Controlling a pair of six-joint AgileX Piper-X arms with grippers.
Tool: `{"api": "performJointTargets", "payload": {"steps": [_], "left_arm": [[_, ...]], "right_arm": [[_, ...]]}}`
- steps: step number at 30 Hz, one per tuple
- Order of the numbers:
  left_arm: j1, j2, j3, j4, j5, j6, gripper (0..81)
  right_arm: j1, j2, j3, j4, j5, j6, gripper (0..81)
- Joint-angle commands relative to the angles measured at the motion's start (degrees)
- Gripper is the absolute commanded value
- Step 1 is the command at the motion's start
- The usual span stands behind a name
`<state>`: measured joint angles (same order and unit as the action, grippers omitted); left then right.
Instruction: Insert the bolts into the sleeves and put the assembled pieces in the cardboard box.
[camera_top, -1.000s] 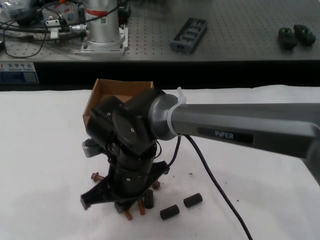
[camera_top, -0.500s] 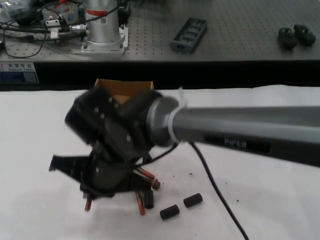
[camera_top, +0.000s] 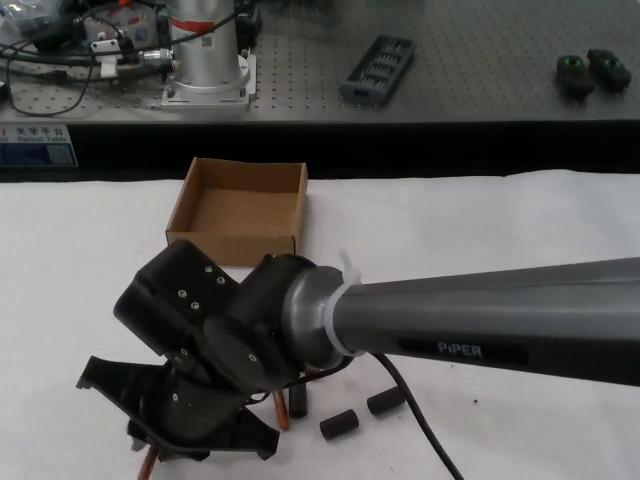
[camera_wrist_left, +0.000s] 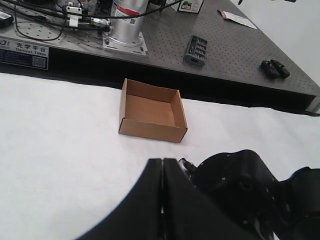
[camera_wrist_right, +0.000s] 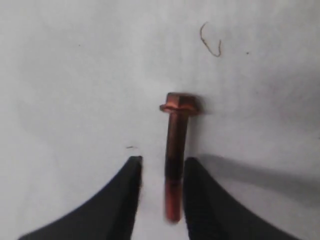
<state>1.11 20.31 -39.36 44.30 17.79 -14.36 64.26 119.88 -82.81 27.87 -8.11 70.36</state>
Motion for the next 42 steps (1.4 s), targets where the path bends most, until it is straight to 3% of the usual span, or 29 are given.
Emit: {"api": "performJointTargets", "payload": {"steps": [1, 5, 10, 19, 25, 31, 38, 42], "left_arm": [[-0.26, -0.51, -0.74, -0.69, -0.53, -0.32, 0.6], [-0.26, -0.51, -0.74, -0.69, -0.53, -0.32, 0.6], [-0.26, 0.4, -0.42, 0.24, -0.53, -0.01, 0.6], [-0.26, 3.97, -7.24, 1.1, -1.86, 4.03, 0.6], [-0.26, 8.71, -8.48, 3.63, -5.47, 8.57, 0.6], [-2.49, 14.21, -8.48, 3.77, -4.61, 8.57, 0.6], [-4.93, 19.85, -8.48, 4.96, -0.41, 8.57, 0.6], [-9.55, 26.66, -8.48, 6.79, 0.44, 8.57, 0.6]], "right_arm": [[-0.11, -0.64, -0.08, -1.25, -1.84, 1.39, 38.0], [-0.11, -1.6, -0.08, 0.97, -4.51, -1.84, 30.4], [-0.49, -5.59, -0.08, 5.09, -3.98, -21.59, 25.8], [-3.54, -19.28, 0.78, 23.85, 11.67, -55.08, 25.8], [-3.54, -36.08, 13.31, 15.18, 15.67, -57.55, 24.1], [-3.57, -52.52, 29.56, 6.73, 16.92, -58.75, 11.8], [-3.96, -68.21, 36.27, 3.54, 19.83, -59.51, 0.2], [-5.04, -71.5, 39.82, 3.43, 21.78, -61.57, 4.9]]}}
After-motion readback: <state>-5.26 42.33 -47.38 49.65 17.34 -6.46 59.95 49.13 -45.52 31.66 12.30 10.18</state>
